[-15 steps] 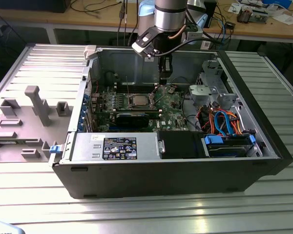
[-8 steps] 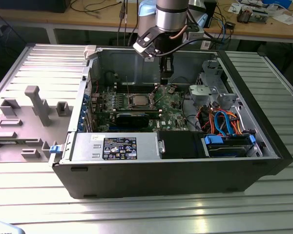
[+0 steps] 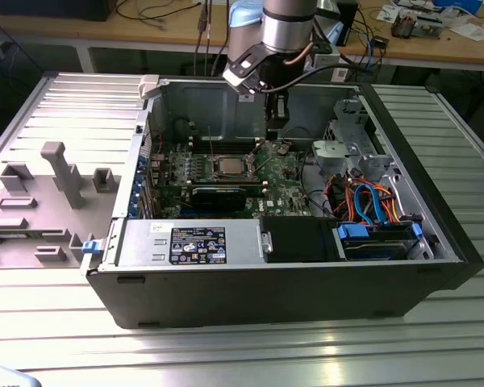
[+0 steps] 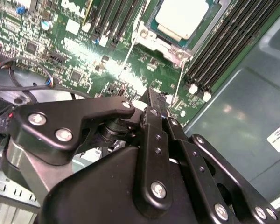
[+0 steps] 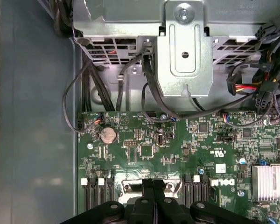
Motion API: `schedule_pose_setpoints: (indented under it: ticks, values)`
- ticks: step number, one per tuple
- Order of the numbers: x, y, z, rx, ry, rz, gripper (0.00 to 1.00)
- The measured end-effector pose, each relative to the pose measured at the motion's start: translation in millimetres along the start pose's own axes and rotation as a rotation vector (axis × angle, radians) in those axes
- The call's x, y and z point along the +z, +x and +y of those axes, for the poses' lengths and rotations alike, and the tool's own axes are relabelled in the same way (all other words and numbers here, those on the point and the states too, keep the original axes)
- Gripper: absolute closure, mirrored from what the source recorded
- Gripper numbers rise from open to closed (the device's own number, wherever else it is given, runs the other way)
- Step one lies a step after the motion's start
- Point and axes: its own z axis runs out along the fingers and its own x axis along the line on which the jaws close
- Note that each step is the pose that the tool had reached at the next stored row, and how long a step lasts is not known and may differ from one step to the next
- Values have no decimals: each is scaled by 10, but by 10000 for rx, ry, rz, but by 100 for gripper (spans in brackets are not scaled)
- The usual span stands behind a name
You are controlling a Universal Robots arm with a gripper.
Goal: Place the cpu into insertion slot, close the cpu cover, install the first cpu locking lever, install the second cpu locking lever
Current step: 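Close the cpu cover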
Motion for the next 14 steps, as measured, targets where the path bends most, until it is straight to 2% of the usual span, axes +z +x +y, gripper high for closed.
schedule_pose_setpoints:
  ticks: [1, 4, 14]
  values:
    - [1, 0, 5, -3, 122, -1, 89]
    - [1, 0, 17, -11, 324, -3, 89]
    - [3, 0, 58, -12, 330, -1, 89]
